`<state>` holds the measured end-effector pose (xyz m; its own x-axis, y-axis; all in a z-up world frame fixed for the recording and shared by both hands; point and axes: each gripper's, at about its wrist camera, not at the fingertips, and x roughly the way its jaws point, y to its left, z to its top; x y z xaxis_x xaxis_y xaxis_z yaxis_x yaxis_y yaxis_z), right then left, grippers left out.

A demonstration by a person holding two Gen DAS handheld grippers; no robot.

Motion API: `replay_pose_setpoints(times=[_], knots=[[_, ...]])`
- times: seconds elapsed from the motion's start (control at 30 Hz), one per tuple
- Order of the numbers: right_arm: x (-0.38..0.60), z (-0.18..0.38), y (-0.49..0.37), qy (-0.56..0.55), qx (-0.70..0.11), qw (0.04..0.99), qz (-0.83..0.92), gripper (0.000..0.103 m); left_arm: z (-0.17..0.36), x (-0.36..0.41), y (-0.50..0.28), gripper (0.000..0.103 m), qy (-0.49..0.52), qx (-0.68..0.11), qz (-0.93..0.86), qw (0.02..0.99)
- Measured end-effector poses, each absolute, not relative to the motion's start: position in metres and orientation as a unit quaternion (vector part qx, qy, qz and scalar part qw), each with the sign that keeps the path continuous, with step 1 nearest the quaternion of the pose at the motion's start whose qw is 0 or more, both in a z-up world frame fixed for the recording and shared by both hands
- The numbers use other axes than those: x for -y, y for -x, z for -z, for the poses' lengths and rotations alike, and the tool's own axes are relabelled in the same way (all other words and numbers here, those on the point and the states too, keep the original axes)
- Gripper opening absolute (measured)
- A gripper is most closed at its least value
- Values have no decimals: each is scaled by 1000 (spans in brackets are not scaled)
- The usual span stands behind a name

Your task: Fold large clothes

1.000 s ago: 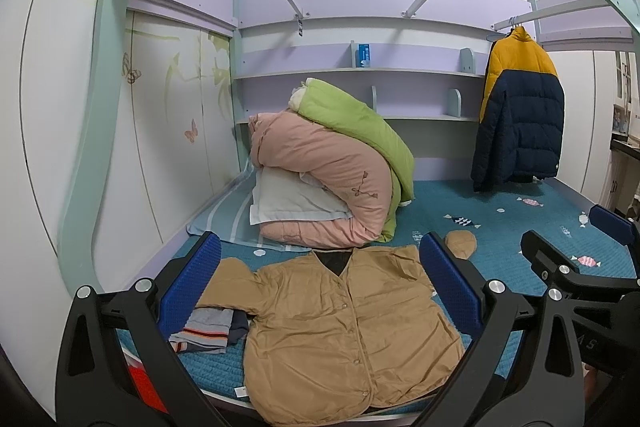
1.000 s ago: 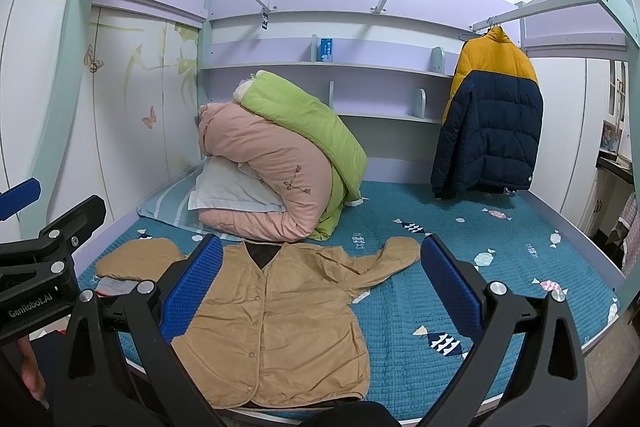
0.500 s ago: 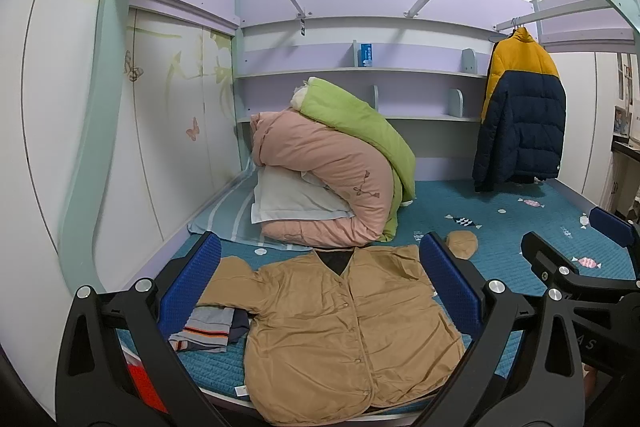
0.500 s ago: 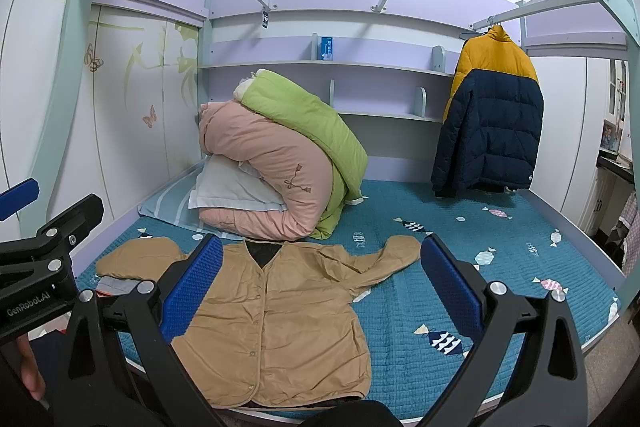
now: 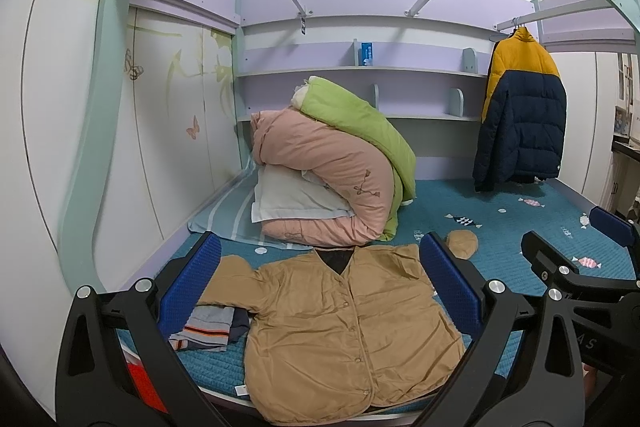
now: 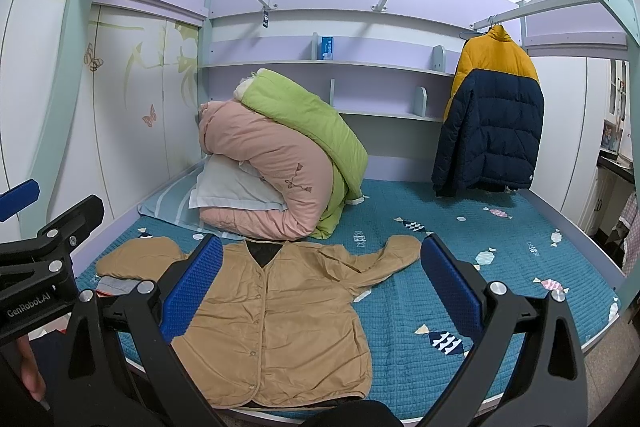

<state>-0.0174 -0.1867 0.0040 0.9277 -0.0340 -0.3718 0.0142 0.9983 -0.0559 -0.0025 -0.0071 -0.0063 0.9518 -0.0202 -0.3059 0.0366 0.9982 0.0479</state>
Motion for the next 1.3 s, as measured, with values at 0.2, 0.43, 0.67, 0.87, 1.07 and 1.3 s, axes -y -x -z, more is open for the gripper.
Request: replay_pose_setpoints(times=[0.2, 0.43, 0.67, 0.87, 1.07, 1.3], knots=[[187, -2, 16, 25, -188, 982, 12, 96, 6, 8, 2, 99, -27, -155, 15, 987], [187, -2, 17, 25, -188, 982, 12, 96, 5, 8, 3, 99, -26, -155, 14, 987], [186, -2, 16, 26, -189, 982, 12, 96, 6, 7, 3, 99, -26, -155, 15, 987], [187, -1, 17, 25, -189, 982, 12, 96, 7, 5, 0, 99, -26, -156, 13, 987], [185, 0, 15, 26, -191, 981, 12, 96, 9, 0, -4, 99, -25, -160, 13, 987], [185, 4, 8, 24, -196, 980, 12, 96, 12, -1, -10, 99, -26, -164, 12, 986]])
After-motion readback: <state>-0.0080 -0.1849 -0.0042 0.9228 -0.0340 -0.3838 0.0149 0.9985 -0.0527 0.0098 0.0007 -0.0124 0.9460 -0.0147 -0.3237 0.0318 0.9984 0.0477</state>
